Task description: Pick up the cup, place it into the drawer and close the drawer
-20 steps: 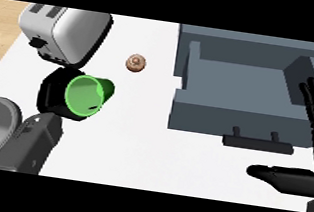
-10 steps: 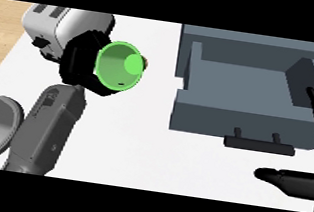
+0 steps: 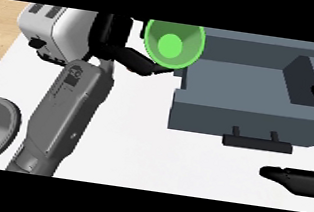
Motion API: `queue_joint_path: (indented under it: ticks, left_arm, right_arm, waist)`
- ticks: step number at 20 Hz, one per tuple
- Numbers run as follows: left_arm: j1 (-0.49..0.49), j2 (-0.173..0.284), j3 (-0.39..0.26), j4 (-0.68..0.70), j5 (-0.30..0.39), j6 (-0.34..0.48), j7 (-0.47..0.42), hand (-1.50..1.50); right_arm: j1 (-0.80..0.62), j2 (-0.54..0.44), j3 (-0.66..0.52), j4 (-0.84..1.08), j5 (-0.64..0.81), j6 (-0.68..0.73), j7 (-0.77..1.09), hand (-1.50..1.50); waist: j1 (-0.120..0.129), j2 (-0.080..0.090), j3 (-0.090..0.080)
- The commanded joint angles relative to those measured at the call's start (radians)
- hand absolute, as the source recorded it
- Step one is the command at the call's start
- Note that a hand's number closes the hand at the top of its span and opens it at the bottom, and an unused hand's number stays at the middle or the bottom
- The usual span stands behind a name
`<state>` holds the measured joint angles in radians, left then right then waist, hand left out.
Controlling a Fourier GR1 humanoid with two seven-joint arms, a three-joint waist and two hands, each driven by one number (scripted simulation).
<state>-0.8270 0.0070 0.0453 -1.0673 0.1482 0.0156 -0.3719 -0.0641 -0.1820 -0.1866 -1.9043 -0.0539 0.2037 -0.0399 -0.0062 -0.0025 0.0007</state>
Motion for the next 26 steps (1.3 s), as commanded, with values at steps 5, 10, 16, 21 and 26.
queue_joint_path:
  ticks: [5,10,16,21,26]
  left_arm:
    - [-0.257,-0.007,-0.140,0.226,0.070,0.245,0.029,1.50]
    - [-0.358,-0.007,-0.082,0.364,0.110,0.183,0.075,1.50]
    - [-0.418,-0.007,-0.210,0.521,0.253,0.286,0.024,1.50]
    - [-0.406,-0.007,-0.386,0.513,0.358,0.337,0.028,1.50]
    - [-0.442,-0.007,-0.470,0.581,0.402,0.399,0.025,1.50]
  right_arm:
    - [0.007,0.005,-0.007,-0.008,-0.013,0.009,-0.009,-1.50]
    - [-0.043,0.014,0.020,0.029,0.015,-0.005,0.009,-1.50]
    - [-0.011,-0.033,-0.035,0.003,-0.062,0.060,-0.004,-1.50]
    - [-0.052,-0.014,-0.016,0.009,-0.027,0.018,0.032,-1.50]
    - [-0.073,0.022,0.039,0.072,0.030,0.011,-0.037,-1.50]
  waist:
    - [-0.032,0.008,0.000]
    - [-0.018,0.008,0.000]
    - [-0.047,0.012,0.000]
    - [-0.051,0.010,0.000]
    - [-0.069,0.019,0.001]
